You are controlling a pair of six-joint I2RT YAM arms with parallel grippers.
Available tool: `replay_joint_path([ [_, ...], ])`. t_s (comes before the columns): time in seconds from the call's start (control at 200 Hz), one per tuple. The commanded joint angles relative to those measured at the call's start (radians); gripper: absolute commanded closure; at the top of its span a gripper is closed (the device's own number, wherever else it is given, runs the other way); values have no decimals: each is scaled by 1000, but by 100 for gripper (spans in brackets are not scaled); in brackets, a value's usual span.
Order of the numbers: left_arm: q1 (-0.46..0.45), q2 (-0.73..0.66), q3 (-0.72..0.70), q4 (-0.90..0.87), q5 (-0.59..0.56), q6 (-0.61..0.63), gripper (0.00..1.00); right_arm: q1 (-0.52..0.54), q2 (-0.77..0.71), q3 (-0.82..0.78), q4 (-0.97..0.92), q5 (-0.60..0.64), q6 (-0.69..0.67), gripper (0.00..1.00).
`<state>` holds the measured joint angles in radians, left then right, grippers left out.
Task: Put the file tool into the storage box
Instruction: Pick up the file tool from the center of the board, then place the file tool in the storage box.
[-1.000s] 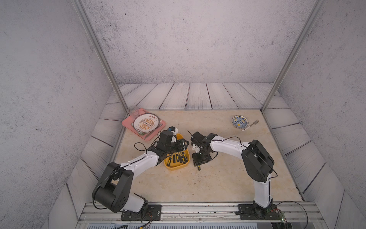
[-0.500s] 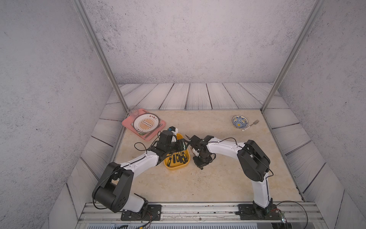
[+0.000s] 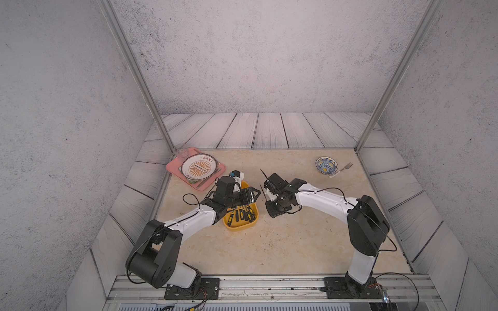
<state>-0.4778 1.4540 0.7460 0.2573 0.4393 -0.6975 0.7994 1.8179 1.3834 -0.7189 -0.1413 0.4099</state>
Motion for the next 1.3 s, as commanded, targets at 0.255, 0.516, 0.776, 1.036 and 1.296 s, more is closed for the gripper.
replay_joint_path([
  [0.255, 5, 19, -10, 36, 38, -10, 28, 6, 20, 142, 20, -183, -12, 94],
  [0.516, 5, 24, -8, 34, 43, -8, 67, 6, 11, 157, 108, -256, 18, 93],
  [0.776, 7, 43, 10, -14, 30, -7, 94, 6, 21, 152, 100, -232, 30, 86],
  [1.036, 10, 39, 38, -212, -162, 29, 94, 6, 27, 144, 58, -153, 41, 66],
  [1.296, 10, 72, 82, -343, -267, 46, 47, 2, 31, 114, -5, 26, 62, 57],
])
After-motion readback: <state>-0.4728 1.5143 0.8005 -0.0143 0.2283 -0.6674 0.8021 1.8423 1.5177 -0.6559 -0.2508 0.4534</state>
